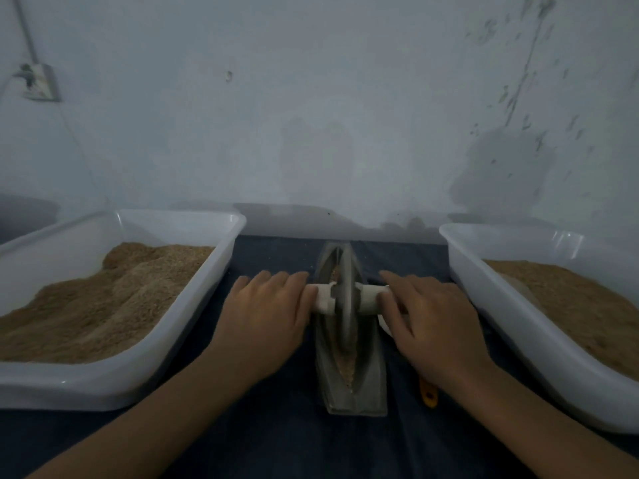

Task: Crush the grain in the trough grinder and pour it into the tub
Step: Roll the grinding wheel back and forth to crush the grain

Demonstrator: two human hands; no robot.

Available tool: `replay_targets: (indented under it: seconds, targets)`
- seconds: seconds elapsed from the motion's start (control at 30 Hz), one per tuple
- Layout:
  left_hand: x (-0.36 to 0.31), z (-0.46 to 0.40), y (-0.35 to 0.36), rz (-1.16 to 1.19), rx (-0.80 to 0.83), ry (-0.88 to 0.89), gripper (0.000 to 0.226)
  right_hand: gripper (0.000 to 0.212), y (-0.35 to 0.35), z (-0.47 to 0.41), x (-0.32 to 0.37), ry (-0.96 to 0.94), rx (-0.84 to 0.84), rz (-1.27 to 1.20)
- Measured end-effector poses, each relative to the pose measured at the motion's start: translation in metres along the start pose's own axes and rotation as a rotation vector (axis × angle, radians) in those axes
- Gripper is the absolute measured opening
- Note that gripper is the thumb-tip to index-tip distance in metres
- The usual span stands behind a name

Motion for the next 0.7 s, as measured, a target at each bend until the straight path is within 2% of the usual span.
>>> replay_targets:
  seconds: [0.17,0.23,0.3,0.4,0.5,0.57,0.6,0.7]
  targets:
    - [-0.001,0.029,-0.011,0.020,-0.036,0.036,0.049,0.039,-0.024,0.009,0.011,-0.028,-0.100,-0.041]
    - [0.001,0.016,-0.004,0.019,-0.012,0.008,0.050,0.039,-0.013,-0.002,0.007,0.013,-0.042,-0.050]
    - [0.004,-0.012,0.009,-0.098,0.058,-0.029,0.050,0.047,0.008,-0.020,-0.001,0.077,0.051,-0.006]
    - [0.003,-0.059,0.026,-0.282,0.113,-0.050,0.029,0.054,0.044,-0.054,-0.020,0.166,0.168,0.168]
    - [0.007,-0.089,0.033,-0.281,0.128,-0.109,0.031,0.035,0.075,-0.070,-0.027,0.143,0.288,0.207]
    - [0.004,-0.091,0.032,-0.270,0.128,-0.101,0.032,0.020,0.074,-0.067,-0.025,0.132,0.295,0.184]
    - [0.002,-0.086,0.030,-0.246,0.121,-0.083,0.030,0.022,0.070,-0.064,-0.024,0.126,0.290,0.204]
    - [0.004,-0.049,0.021,-0.125,0.082,-0.104,0.031,0.052,0.048,-0.048,-0.018,0.105,0.207,0.239]
Point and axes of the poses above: each hand's wrist, its own z-axis away from the middle knuckle, its own y-axis out of the palm, x = y × z, the point moved 9 cm from there along -z, towards the middle knuckle, and after that the axes turned 7 degrees about z, right-handed, at the moved point
